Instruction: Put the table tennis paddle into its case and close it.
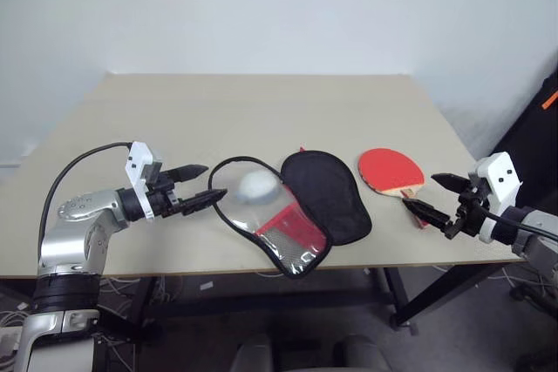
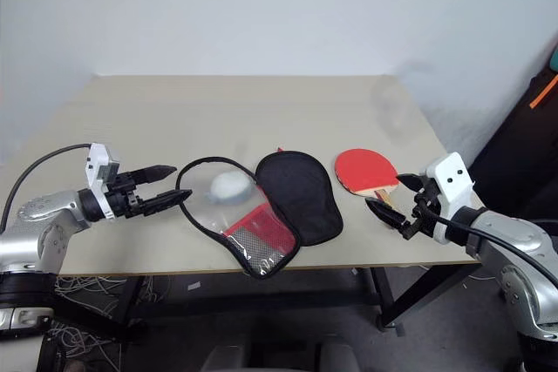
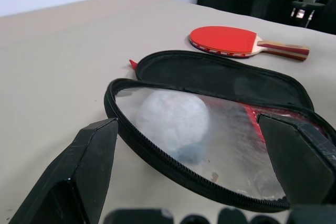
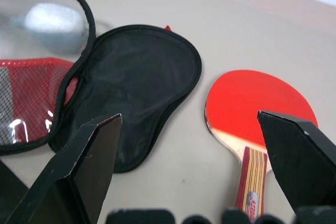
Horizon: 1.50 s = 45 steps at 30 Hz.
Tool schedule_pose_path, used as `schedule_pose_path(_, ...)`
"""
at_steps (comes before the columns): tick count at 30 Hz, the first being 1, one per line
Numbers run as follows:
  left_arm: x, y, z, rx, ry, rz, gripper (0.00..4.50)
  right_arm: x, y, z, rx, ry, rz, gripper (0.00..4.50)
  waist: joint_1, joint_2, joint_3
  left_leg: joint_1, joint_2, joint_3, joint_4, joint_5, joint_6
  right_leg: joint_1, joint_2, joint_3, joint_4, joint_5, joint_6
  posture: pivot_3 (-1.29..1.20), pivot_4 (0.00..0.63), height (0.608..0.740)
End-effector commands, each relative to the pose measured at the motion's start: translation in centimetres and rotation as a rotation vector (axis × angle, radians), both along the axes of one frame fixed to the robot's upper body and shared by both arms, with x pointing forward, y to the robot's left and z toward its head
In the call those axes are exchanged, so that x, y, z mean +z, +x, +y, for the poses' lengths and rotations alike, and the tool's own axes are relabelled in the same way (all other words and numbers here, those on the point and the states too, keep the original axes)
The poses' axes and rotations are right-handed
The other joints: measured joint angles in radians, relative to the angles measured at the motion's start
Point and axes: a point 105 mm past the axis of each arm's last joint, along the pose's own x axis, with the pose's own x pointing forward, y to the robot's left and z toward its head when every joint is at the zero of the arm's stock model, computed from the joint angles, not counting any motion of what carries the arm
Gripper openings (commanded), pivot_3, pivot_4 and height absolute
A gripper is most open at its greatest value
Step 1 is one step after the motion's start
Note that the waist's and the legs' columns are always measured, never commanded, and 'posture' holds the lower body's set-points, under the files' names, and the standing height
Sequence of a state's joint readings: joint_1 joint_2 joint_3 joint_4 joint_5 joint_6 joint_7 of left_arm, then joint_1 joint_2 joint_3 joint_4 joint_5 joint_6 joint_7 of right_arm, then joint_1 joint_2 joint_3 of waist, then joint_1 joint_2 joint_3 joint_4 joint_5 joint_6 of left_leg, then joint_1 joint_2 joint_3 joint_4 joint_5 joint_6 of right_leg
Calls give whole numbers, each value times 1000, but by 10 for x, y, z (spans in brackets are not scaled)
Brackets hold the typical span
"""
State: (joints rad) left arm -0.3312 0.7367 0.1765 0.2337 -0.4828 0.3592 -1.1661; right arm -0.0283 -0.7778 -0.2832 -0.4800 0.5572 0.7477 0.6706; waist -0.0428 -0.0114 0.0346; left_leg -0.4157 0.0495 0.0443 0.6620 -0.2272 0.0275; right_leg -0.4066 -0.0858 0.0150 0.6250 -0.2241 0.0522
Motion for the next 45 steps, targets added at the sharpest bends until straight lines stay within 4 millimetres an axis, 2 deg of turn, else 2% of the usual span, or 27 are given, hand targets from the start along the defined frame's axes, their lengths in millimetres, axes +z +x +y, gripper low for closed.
schedule_pose_path(1, 14, 2, -3, -36, 24, -55, 4476, 17, -1, -1, 14, -19, -61, 4500, 0, 0, 0, 0, 0, 0, 0, 0, 0, 0, 0, 0, 0, 0, 0, 0, 0, 740)
schedule_pose_path(7, 15, 0, -7, -53, 28, -46, 4476, 12, 1, 2, 10, -16, -42, 4500, 0, 0, 0, 0, 0, 0, 0, 0, 0, 0, 0, 0, 0, 0, 0, 0, 0, 740)
schedule_pose_path(20, 23, -9, 4, -43, 58, -74, 4476, 5, 15, 3, -19, -4, -11, 4500, -1, 0, 0, 0, 0, 0, 0, 0, 0, 0, 0, 0, 0, 0, 0, 0, 0, 740)
schedule_pose_path(27, 25, -19, 3, -56, 66, -80, 4476, -3, 23, -9, -49, -29, 58, 4500, 0, 0, 0, 0, 0, 0, 0, 0, 0, 0, 0, 0, 0, 0, 0, 0, 0, 740)
schedule_pose_path(34, 25, -18, -9, -70, 50, -96, 4476, -36, 46, -39, -221, -86, 205, 4500, 0, 0, 0, 0, 0, 0, 0, 0, 0, 0, 0, 0, 0, 0, 0, 0, 0, 740)
schedule_pose_path(42, 26, -24, -13, -68, 33, -104, 4476, -73, 77, -48, -321, -132, 268, 4500, -2, 2, 1, 0, 0, 1, -1, 0, 0, 0, 1, 1, 0, 0, 0, 0, 0, 740)
schedule_pose_path(45, 25, -24, -13, -60, 26, -105, 4476, -82, 85, -46, -339, -122, 282, 4500, -2, 3, 2, 0, 0, 1, 0, 0, 0, 0, 1, 1, 1, 0, 0, 0, 0, 740)
